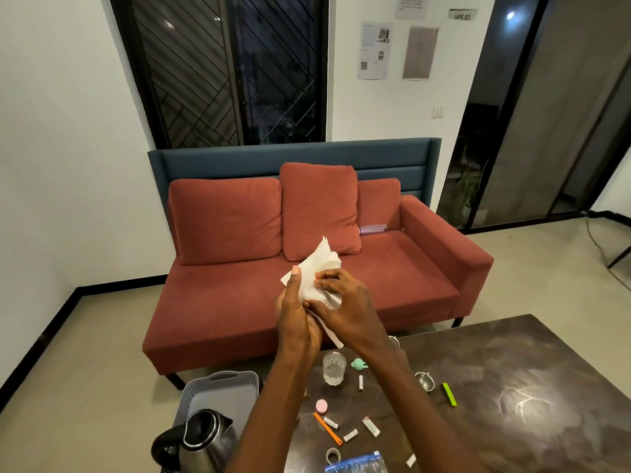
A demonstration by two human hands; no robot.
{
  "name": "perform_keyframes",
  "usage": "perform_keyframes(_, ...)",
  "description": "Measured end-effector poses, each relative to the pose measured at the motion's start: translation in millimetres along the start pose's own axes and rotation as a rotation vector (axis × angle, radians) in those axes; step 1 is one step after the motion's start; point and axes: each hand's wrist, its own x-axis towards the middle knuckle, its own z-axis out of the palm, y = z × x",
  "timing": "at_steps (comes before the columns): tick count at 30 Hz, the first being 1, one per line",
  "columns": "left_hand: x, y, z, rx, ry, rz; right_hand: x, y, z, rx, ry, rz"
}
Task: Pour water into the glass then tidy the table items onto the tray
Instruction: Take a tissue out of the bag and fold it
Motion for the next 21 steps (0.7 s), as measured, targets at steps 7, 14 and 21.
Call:
perform_keyframes(7,0,2,-3,0.024,0.092,0.010,1,-4,2,-0.130,-0.067,-0.106)
perform_keyframes(14,-4,3,6,-0.073,0.082,-0.043,2,4,-2,0.004,0.040,0.001)
perform_keyframes(21,5,-7,9,0.027,0.139,-0.012,11,9,-16,0.287,0.146,0.319)
